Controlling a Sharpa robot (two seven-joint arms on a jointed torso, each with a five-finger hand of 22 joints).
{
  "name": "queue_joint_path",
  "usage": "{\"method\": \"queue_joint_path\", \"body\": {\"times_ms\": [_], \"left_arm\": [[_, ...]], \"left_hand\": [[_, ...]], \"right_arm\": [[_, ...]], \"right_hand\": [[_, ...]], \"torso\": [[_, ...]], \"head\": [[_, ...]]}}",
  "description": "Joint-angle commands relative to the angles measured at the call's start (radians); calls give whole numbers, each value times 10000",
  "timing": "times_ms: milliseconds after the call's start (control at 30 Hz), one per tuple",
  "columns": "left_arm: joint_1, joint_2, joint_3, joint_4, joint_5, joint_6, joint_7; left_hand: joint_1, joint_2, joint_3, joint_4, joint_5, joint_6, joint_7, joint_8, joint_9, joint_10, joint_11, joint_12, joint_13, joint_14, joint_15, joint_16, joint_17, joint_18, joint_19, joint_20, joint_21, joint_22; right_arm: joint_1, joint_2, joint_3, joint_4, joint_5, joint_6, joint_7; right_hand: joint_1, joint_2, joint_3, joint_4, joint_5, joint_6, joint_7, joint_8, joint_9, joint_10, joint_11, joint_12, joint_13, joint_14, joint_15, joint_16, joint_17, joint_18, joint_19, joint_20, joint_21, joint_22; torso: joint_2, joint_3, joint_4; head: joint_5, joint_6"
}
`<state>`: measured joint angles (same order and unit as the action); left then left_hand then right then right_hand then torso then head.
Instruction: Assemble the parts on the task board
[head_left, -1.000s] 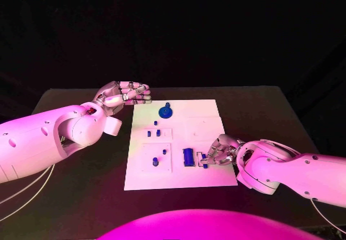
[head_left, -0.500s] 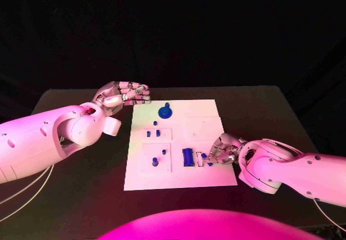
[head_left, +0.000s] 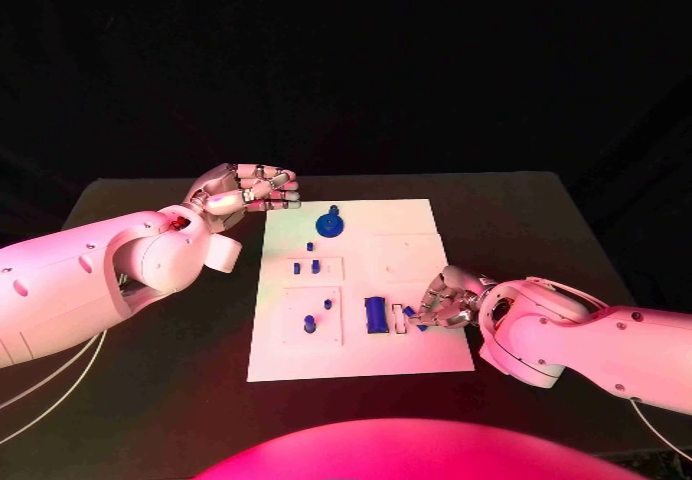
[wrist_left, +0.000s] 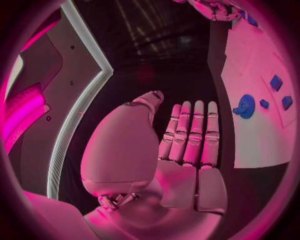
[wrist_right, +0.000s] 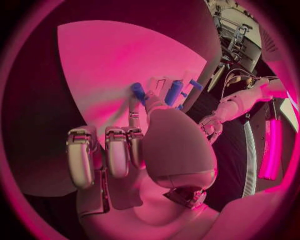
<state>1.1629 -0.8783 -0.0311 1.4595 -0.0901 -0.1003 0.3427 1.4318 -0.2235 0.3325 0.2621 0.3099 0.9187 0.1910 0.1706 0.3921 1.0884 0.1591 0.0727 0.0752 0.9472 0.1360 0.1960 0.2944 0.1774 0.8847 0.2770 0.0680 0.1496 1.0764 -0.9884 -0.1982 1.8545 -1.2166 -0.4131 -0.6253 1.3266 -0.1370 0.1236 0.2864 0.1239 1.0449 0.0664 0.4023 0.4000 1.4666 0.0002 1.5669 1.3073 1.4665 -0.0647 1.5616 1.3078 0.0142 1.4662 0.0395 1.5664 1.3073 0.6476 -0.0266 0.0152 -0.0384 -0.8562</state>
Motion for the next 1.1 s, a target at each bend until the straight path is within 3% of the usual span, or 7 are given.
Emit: {"method": "queue_joint_path", "body": {"times_ms": [33,200,233,367,1100], "left_arm": [[-2,12,6,12,28,190,26],[-2,14,6,11,28,196,22],[-2,14,6,10,28,197,21],[-3,15,6,9,28,204,19],[-3,9,6,16,27,225,-12]], "left_hand": [[79,42,-43,32,-19,42,16,-64,-9,64,-4,-36,12,66,11,-35,11,58,-1,10,-17,-9],[80,42,-48,37,-26,39,18,-66,-11,59,-2,-39,11,65,12,-40,13,57,0,10,-17,-12],[80,42,-48,37,-26,39,18,-66,-11,59,-2,-39,11,65,12,-40,13,57,0,10,-17,-12],[80,42,-52,40,-32,35,18,-69,-13,53,0,-42,10,64,13,-44,14,57,-1,11,-17,-15],[81,43,-57,46,-37,32,18,-73,-15,48,2,-45,8,63,15,-49,16,57,-1,11,-18,-20]], "right_arm": [[-47,-5,-36,-32,-1114,478,-174],[-47,37,-37,9,-2450,647,-220],[-48,45,-37,17,-2699,669,-235],[-51,71,-37,43,-3366,734,-289],[-148,222,-43,-25,-3995,1531,-454]], "right_hand": [[81,-91,60,-14,-22,-56,29,-36,-15,1041,-48,39,2635,987,-40,4,2382,-142,1046,-22,43,2635],[140,-350,-6,10,-19,-153,88,-86,-37,1041,-1,39,2635,968,-7,-28,2299,-112,1008,-4,-110,2594],[133,-487,-77,33,-17,-218,130,-118,-50,1007,35,-16,2599,959,21,-44,2259,-94,985,16,-201,2570],[148,-581,-137,38,-12,-318,181,-167,-69,935,80,-131,2526,953,60,-53,2238,-76,961,46,-290,2546],[620,-574,-38,-48,5,-339,198,-175,-76,938,104,-124,2531,965,94,-35,2297,-90,979,97,-219,2565]], "torso": [[-9,1,-7],[-6,2,-8],[-7,0,-9],[-9,-5,-1],[-1,-8,4]], "head": [[-10,0],[-28,10],[-31,16],[-46,18],[-102,7]]}}
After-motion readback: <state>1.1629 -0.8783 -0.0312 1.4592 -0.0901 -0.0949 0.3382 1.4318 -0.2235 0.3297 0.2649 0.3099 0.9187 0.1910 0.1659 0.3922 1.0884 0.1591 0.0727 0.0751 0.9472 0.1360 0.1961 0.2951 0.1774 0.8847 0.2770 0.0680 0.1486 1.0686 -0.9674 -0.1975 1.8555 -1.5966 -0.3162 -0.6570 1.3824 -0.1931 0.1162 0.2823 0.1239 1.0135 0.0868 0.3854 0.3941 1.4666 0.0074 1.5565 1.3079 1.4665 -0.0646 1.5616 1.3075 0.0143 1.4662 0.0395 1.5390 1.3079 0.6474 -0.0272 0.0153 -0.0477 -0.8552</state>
